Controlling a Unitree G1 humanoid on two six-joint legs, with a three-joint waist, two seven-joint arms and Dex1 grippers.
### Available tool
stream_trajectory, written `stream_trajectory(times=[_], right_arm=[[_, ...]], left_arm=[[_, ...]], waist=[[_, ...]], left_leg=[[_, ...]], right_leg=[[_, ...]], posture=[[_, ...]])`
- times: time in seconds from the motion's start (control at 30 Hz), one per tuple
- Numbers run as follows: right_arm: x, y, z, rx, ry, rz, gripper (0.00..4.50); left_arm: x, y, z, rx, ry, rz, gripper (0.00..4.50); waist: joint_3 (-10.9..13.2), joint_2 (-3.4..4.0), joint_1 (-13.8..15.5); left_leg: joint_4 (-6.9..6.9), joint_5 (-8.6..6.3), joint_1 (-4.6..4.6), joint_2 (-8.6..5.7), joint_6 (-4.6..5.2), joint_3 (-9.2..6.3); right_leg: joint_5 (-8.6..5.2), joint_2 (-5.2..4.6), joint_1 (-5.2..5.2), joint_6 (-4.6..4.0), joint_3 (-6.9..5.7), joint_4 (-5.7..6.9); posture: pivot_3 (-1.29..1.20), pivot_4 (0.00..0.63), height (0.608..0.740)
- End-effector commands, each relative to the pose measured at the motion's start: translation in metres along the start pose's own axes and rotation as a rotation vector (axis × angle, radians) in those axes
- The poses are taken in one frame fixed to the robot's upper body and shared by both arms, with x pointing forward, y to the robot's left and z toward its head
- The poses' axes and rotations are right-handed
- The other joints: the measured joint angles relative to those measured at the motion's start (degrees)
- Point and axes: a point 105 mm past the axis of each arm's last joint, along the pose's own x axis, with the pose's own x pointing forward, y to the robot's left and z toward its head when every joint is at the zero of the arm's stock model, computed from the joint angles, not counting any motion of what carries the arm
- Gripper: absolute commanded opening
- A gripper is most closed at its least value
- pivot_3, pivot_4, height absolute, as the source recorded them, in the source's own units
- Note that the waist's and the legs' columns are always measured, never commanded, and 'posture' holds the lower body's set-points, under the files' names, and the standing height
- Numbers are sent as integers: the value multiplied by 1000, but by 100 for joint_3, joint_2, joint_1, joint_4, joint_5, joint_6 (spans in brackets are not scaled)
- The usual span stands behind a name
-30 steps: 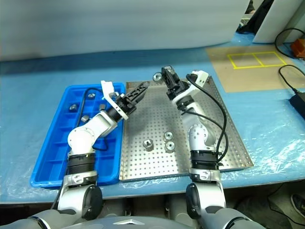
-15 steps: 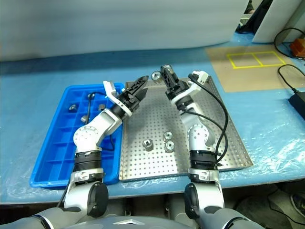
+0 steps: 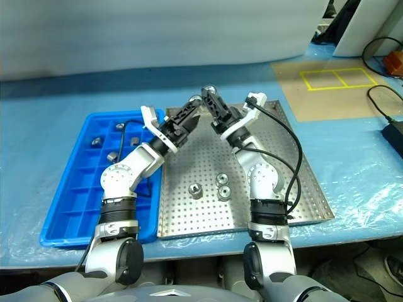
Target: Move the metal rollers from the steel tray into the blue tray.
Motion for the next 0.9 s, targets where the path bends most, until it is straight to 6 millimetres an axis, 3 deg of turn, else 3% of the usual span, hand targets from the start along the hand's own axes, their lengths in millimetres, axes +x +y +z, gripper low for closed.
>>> stream_trajectory(times=[0.03,0.17,0.33,0.4,0.67,0.9], right_arm=[[3,21,9,-8,-30,87,1306],[3,21,9,-8,-30,87,1306],[3,20,9,-11,-31,84,1306],[3,20,9,-10,-33,83,1306],[3,17,24,94,-129,66,1306],[-6,-14,86,476,-503,-17,1306]], left_arm=[[6,-16,3,12,-14,-72,4468],[5,-16,9,2,-49,-75,3580],[5,-22,6,3,-39,-103,1773],[5,-22,6,0,-40,-106,1250],[3,-21,18,-61,-111,-111,1252],[-6,-15,57,-163,-322,-92,1252]], waist=[[0,0,2],[0,0,3],[0,0,2],[0,0,2],[0,0,2],[0,1,0]], left_leg=[[0,0,0,0,0,0],[0,0,0,0,0,0],[1,0,0,0,0,0],[1,0,1,0,0,0],[1,1,0,0,-1,0],[1,5,7,0,-3,0]], right_leg=[[0,0,0,0,0,0],[0,0,0,0,0,0],[0,0,0,0,0,0],[0,0,1,0,0,0],[1,0,1,0,0,0],[5,1,4,-2,1,3]], posture=[[-215,150,740],[-215,150,740],[-215,150,740],[-215,150,740],[-215,150,740],[-215,150,740]])
